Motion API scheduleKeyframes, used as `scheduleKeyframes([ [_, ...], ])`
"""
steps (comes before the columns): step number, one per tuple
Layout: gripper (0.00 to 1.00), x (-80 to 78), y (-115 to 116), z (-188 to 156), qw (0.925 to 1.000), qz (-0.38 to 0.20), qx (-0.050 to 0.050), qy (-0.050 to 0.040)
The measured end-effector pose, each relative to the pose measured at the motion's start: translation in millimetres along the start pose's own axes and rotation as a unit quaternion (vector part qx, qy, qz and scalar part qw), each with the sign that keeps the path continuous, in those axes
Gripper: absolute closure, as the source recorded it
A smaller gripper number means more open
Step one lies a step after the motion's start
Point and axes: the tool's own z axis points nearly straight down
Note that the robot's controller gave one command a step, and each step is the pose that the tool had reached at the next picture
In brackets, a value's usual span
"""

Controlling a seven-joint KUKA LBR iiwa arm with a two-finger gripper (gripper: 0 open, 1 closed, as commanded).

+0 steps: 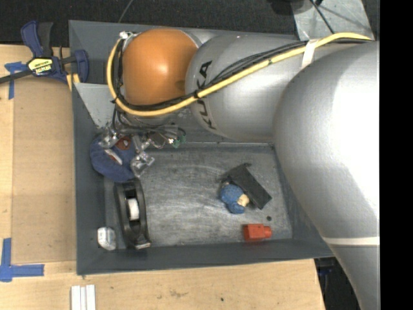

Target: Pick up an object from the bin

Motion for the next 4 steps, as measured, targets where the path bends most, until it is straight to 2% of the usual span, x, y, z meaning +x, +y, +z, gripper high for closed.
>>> scheduleKeyframes([
  [1,0.0,-4.1,-4.7,6.1,0.9999,0.013,-0.002,0.0038],
  [2,0.0,-4.0,-11.6,20.0,0.9993,-0.035,-0.004,0.0086],
  [3,0.0,-7.5,-9.9,19.0,0.9862,-0.165,-0.002,0.0085],
  [4,1.0,-8.9,-8.2,17.8,0.9862,-0.165,-0.004,0.0067],
])
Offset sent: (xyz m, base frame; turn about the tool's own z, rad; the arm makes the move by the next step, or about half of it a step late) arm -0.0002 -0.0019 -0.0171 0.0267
